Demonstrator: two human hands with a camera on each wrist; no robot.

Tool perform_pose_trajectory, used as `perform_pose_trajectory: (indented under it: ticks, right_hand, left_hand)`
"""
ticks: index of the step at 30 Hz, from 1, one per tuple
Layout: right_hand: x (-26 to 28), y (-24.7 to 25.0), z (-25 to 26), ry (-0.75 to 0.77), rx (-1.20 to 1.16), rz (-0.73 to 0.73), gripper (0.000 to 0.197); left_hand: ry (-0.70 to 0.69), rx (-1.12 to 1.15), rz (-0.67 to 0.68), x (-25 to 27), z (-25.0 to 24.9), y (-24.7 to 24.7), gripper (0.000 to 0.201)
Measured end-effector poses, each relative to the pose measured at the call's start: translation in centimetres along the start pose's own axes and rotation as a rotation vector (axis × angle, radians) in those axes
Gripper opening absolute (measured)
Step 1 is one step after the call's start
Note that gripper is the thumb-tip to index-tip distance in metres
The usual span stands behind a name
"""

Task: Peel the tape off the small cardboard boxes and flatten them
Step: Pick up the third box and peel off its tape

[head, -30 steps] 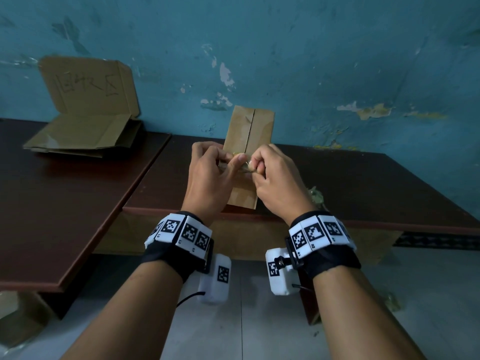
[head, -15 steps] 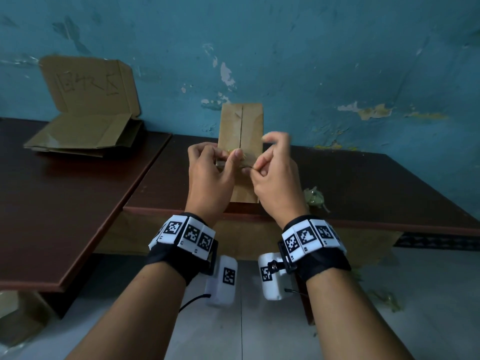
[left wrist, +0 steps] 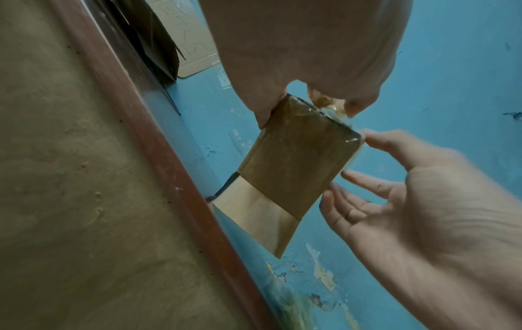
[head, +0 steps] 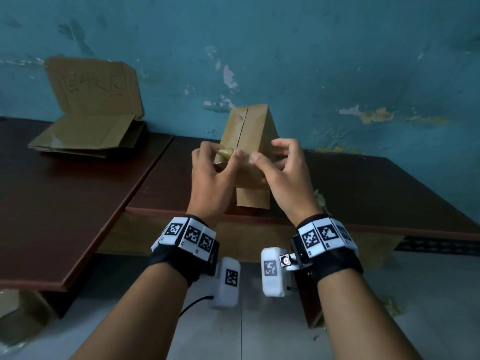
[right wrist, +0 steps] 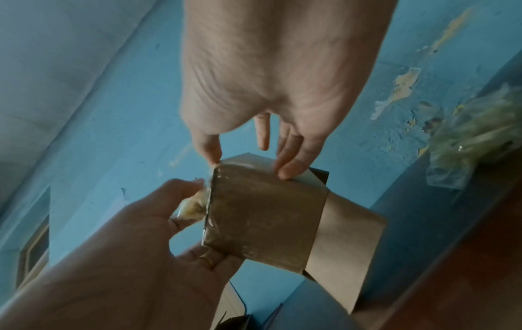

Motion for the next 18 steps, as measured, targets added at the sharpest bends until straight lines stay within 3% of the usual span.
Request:
perform_pose_trajectory:
  ticks: [3, 6, 9, 12, 16, 18]
  right_hand:
    - [-0.6, 0.3, -1.1, -0.098, 0.021, -0.028, 0.079]
    - [-1.2, -0.1, -2.2, -0.195, -0.019, 0.05, 0.109]
    - [-1.3, -0.9, -3.2, -0.286, -0.121, 0.119, 0.123]
    - [-1.3, -0.9, -3.4, -0.329, -0.239, 0.137, 0.118]
    - [-1.2, 0.0, -4.0, -0.387, -0.333, 0.061, 0.091]
    - [-1.2, 0.2, -4.1, -0.387, -0.345, 0.025, 0.097]
  left_hand:
    - [0.016, 0.055, 0.009, 0.1, -0.4, -0.3, 0.036]
    - [0.032, 0.184, -0.002, -0.1, -0.5, -0.4, 0.031]
    - [0.05, 0.234, -0.027, -0.1, -0.5, -0.5, 0.032]
    - [0.066, 0.282, -0.038, 0.1, -0.4, -0.8, 0.028]
    - [0.06, 0.328, -0.011, 0.2, -0.4, -1.5, 0.022]
    - [0.062, 0.35, -0.007, 0.1, -0.1, -1.6, 0.022]
Point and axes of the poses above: each hand's wrist, its own x-axis away from the middle knuckle, its own y-axis out of the back of the hand, z = x × y, the point moved 8 cm from there along -x, towards the middle knuckle, and after that the axes turned 13 degrees about -y, right-handed, at the moved point
